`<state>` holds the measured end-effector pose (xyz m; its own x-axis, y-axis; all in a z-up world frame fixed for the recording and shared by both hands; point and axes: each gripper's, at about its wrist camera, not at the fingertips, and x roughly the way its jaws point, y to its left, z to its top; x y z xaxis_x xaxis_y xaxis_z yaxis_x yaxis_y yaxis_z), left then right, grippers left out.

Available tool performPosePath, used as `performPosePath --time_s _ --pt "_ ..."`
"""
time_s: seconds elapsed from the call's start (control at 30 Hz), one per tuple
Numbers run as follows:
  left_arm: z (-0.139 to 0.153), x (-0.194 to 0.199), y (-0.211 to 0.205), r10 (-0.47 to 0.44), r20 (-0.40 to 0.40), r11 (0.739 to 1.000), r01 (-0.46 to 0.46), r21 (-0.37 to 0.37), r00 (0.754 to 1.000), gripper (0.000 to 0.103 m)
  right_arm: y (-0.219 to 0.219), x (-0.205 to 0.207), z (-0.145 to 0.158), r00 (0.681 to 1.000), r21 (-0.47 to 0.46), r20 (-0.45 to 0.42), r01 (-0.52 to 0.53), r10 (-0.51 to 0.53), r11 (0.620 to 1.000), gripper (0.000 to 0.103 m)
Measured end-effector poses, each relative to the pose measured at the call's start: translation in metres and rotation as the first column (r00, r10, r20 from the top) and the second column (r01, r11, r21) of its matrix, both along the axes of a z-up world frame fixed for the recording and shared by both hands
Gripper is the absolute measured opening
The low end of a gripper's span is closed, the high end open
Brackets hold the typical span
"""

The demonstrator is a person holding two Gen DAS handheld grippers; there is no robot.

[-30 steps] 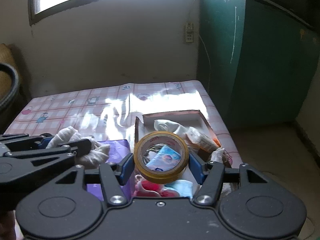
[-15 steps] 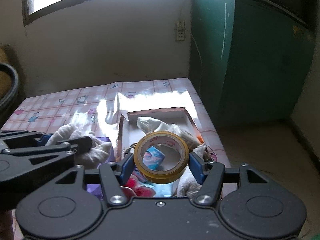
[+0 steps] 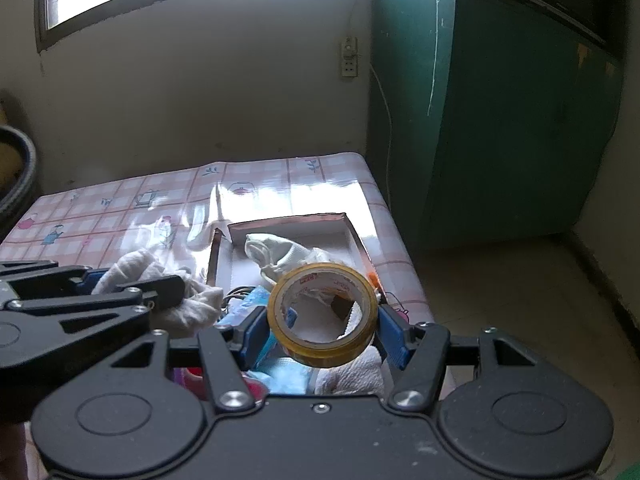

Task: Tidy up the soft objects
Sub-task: 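Lower the white cloth and tape roll into the tray and open both tools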

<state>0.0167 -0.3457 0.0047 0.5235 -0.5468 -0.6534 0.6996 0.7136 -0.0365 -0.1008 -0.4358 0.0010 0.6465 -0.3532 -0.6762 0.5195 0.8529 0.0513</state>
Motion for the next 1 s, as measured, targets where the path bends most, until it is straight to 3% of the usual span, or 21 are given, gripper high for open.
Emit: performPosePath --time_s 1.0 --pt "-0.009 0.016 -0.011 0.010 -0.055 1.000 -0.010 -0.003 0.998 0.027 -0.032 0.032 0.007 0.999 -0.004 -0.014 -0.041 0.041 0.999 0.071"
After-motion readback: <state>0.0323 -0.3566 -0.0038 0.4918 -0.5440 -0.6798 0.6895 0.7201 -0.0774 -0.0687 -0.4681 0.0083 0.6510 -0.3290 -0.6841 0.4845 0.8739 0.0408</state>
